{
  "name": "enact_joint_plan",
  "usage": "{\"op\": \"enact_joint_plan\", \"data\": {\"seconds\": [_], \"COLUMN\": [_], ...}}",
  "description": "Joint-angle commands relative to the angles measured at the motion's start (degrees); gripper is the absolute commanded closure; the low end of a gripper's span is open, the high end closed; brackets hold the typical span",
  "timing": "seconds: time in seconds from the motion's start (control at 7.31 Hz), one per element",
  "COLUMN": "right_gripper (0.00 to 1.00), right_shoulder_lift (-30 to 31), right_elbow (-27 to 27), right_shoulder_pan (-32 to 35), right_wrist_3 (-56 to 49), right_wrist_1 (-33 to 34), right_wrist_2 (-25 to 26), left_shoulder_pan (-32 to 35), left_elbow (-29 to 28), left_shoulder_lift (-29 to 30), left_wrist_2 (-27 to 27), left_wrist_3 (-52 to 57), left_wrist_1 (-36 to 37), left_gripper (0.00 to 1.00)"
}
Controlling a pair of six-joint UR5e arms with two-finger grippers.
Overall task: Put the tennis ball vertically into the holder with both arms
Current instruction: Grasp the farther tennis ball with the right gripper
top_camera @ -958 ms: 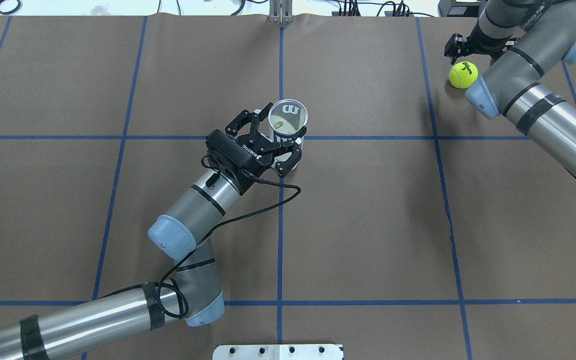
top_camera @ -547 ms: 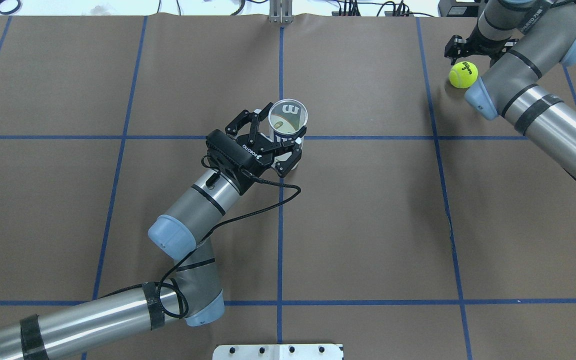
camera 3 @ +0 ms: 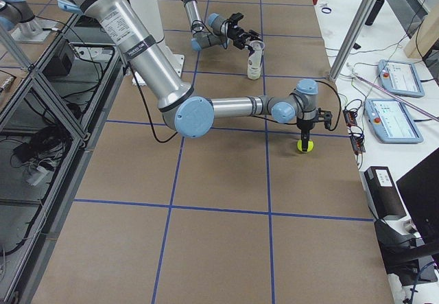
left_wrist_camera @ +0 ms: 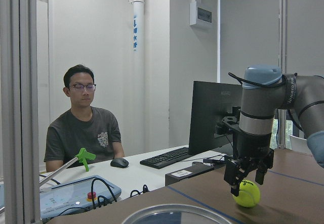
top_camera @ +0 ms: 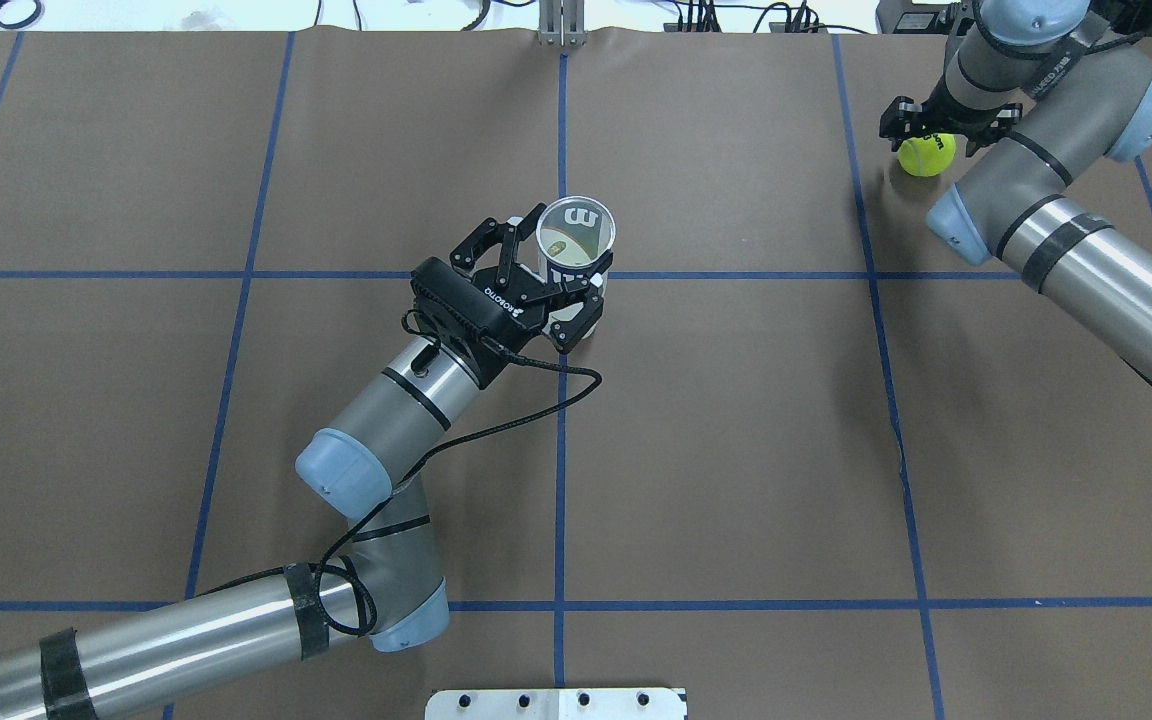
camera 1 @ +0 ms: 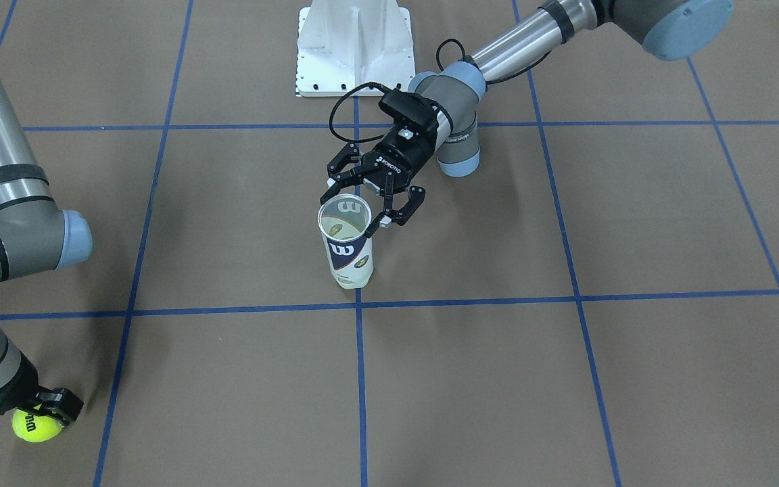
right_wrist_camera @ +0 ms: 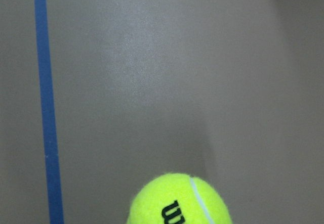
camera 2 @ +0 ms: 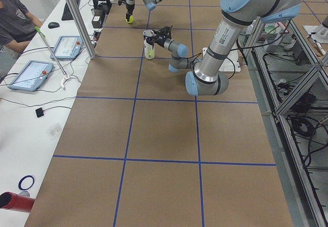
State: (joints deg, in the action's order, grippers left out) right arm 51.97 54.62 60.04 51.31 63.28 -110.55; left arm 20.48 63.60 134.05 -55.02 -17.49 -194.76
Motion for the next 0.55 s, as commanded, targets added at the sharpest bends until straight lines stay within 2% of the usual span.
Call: {"op": "enact_joint_plan", "data": {"seconds": [0.0, 0.14, 0.27, 0.41], "right_gripper": [0.63, 1.00, 1.00, 1.00], "right_shoulder_lift": [0.1, 0.1, -0.3, -0.6], "right_elbow": [-0.2, -0.2, 0.2, 3.8], "right_shoulder_pan": [-0.1, -0.1, 0.0, 0.6], "right_wrist_3": [0.2, 0.1, 0.2, 0.3], "right_wrist_1": [-0.1, 0.1, 0.2, 3.0], "right_wrist_2": [-0.2, -0.3, -0.5, -2.9], "left_shoulder_pan": [0.0, 0.0, 0.0, 0.0], "left_elbow": [0.0, 0.0, 0.0, 0.0], "left_shoulder_lift": [0.1, 0.0, 0.1, 0.0], "left_wrist_2": [0.0, 0.0, 0.0, 0.0], "left_wrist_3": [0.0, 0.0, 0.0, 0.0], "left_wrist_1": [0.0, 0.0, 0.0, 0.0], "left_gripper": [0.16, 0.16, 0.16, 0.16]}}
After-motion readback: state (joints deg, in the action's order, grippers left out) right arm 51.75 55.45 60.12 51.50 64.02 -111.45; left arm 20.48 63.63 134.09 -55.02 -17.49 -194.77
